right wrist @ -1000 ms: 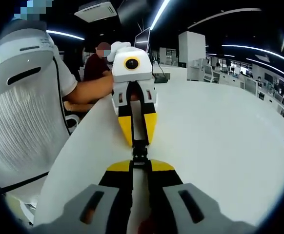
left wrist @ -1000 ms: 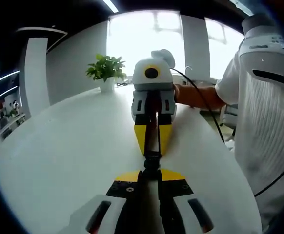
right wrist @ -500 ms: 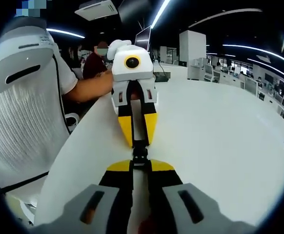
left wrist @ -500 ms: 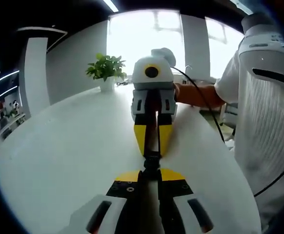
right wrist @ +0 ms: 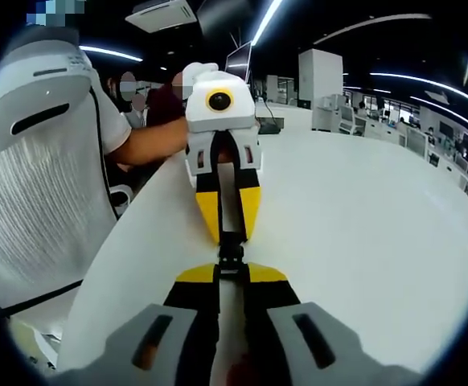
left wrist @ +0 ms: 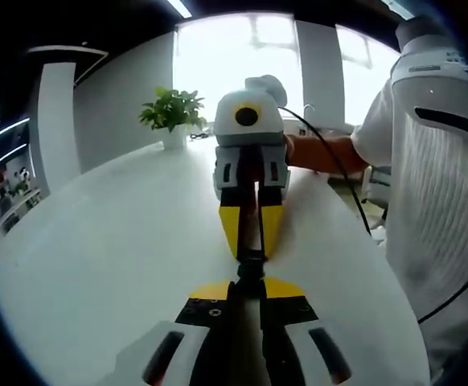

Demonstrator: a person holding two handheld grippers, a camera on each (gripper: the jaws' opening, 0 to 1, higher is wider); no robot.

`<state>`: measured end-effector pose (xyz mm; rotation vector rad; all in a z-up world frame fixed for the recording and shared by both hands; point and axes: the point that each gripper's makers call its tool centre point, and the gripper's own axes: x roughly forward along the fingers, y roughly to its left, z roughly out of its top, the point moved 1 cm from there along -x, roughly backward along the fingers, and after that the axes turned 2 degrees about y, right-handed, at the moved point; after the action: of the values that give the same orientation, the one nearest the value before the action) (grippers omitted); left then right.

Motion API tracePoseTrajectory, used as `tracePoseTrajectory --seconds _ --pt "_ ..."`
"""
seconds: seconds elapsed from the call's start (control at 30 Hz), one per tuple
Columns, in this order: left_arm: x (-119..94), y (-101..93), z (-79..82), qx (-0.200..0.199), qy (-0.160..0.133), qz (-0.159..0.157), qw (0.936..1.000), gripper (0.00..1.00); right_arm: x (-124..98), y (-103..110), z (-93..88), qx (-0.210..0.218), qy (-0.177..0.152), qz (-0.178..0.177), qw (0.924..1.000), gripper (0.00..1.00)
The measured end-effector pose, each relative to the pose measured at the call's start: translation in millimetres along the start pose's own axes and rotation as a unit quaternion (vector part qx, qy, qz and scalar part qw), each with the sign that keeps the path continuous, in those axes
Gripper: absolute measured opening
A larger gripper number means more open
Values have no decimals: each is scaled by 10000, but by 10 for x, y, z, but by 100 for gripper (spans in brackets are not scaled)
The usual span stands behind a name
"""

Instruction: Snap the two parts of the plastic buckle together until the buckle closes and remains connected.

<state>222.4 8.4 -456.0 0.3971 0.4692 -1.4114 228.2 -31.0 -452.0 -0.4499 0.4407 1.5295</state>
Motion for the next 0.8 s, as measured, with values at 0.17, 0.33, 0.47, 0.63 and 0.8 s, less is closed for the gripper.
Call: tracePoseTrajectory --seconds 0.17,0.33,0.47,0.63,0.8 --pt "2 1 -5 -83 -53 9 10000 10 15 10 4 38 -51 -22 10000 10" --pt "3 -1 -1 -76 -95 80 9999 10 25 25 11 50 -36 -196 9998 10" --pt "4 0 0 -59 -54 169 9998 10 32 45 19 102 3 -355 9993 10" --pt "-2 -11 -5 -81 -58 326 9994 10 39 59 28 136 26 -532 9985 10" --pt "-5 -7 -2 -101 6 439 9990 10 43 60 35 158 99 -706 9973 9"
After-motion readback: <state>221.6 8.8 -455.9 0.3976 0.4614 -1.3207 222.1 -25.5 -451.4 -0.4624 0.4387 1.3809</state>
